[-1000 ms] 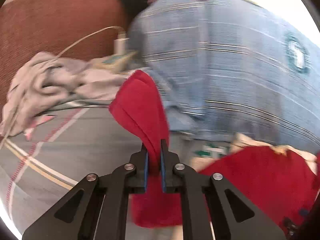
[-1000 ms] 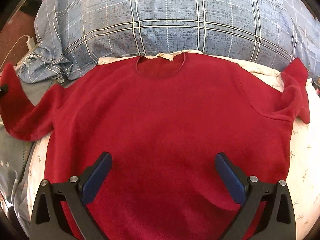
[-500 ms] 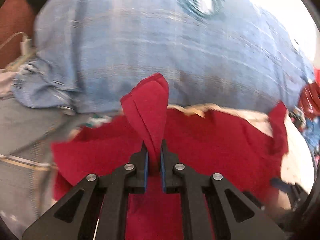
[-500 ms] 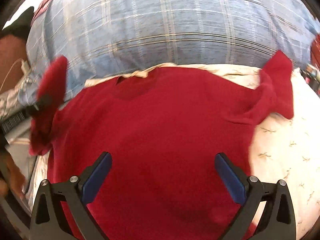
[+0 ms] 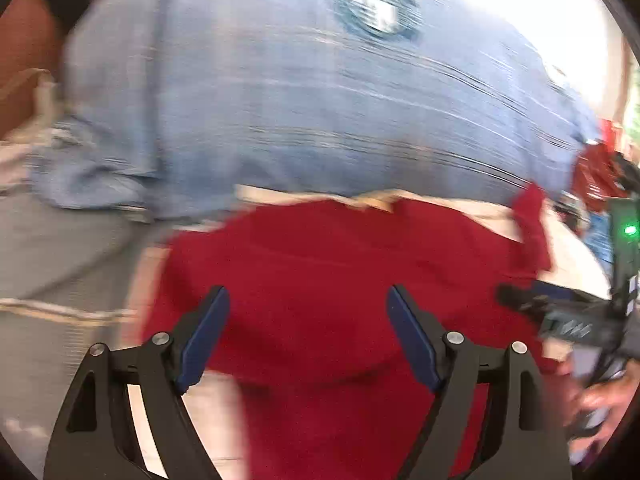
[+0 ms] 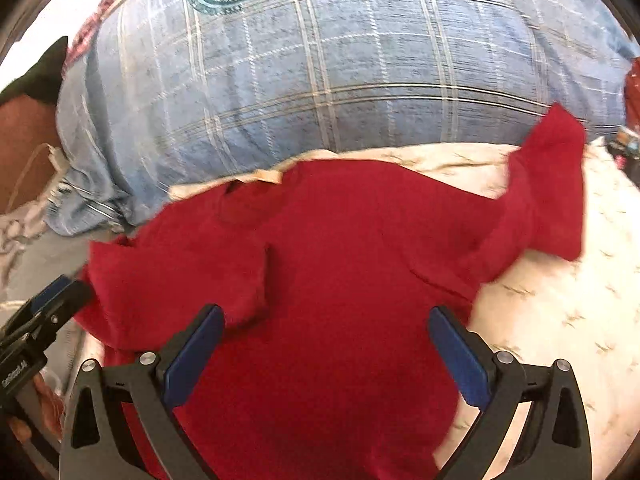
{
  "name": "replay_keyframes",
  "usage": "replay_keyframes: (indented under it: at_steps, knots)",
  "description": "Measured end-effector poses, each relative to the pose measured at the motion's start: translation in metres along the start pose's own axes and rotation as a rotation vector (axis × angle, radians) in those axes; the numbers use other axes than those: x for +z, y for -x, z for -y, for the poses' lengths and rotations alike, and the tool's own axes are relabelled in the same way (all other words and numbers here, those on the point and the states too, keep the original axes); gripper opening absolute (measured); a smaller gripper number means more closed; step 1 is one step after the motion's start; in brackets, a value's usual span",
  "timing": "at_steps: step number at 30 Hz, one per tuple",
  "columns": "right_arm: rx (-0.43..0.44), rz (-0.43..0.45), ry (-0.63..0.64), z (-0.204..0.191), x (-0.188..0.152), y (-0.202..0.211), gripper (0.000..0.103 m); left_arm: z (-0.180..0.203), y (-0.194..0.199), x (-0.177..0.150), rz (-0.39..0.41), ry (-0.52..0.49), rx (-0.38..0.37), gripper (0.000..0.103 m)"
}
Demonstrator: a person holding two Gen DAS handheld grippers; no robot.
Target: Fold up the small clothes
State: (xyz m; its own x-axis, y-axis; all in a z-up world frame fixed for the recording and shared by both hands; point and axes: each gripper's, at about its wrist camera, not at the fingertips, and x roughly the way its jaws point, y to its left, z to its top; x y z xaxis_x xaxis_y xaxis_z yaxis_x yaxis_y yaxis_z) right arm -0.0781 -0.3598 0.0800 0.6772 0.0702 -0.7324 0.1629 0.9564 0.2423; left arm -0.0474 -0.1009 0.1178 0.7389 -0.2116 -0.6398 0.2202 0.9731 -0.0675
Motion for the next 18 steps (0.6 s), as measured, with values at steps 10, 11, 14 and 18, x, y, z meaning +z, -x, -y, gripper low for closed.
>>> replay_keyframes:
  at_steps: [10,11,14,18]
  knots:
    - [0.04,-0.099,0.111,-0.042,0.017,-0.069,0.075,-0.083,-0.033,-0.021,-0.041,0.152,0.198,0.081]
    - [0.03,-0.121,0.125,-0.045,0.016,-0.079,0.067,-0.086,-0.034,-0.021,-0.039,0.156,0.2,0.081]
    - [-0.024,-0.081,0.225,-0.062,0.013,-0.083,0.019,-0.092,-0.037,-0.018,-0.024,0.172,0.217,0.081]
    - [0.007,-0.046,0.263,-0.066,0.019,-0.066,0.005,-0.107,-0.034,-0.02,-0.01,0.217,0.244,0.081]
